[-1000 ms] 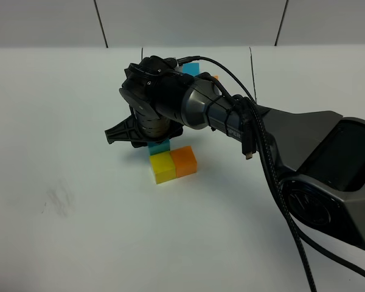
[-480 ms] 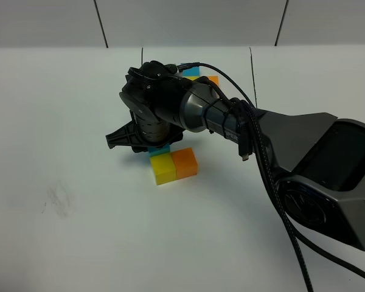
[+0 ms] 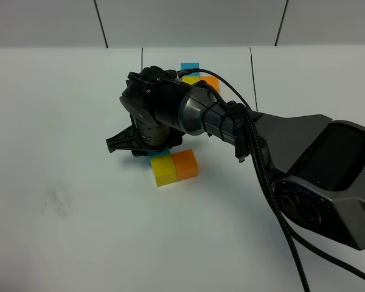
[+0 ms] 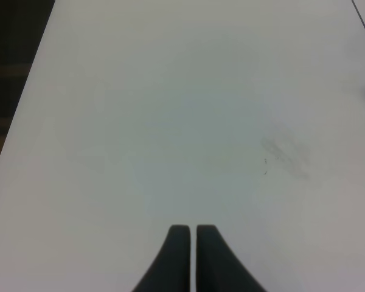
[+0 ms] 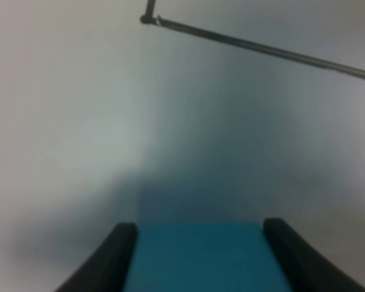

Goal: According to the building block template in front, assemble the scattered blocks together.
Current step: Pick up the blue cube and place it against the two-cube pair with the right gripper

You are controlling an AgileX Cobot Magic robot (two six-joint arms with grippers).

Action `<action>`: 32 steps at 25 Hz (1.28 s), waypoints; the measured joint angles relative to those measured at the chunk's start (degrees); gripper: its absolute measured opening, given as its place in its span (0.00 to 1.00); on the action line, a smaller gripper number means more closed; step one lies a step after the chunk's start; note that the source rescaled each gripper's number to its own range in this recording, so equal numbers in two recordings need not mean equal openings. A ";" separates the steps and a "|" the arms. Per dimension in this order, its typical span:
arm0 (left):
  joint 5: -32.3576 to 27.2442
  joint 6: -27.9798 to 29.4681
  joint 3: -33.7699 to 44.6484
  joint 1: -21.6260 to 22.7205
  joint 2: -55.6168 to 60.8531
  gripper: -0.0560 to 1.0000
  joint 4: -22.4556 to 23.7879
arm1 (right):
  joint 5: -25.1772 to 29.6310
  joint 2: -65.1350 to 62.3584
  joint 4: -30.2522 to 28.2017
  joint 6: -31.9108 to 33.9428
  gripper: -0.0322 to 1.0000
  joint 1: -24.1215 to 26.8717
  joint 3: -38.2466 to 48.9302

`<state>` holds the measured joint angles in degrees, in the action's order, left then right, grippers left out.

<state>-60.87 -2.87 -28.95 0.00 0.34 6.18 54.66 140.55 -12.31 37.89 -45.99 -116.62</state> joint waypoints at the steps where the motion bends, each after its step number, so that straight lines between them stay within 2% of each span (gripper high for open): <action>1: 0.00 0.00 0.00 0.00 0.00 0.06 0.00 | 0.00 0.00 0.00 0.00 0.52 0.00 0.00; 32: 0.00 0.00 0.00 0.00 0.00 0.06 0.00 | -0.22 1.84 0.06 -1.09 0.52 0.00 -0.59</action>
<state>-60.87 -2.87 -28.95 0.00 0.34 6.18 54.44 142.39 -12.25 36.80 -45.99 -117.21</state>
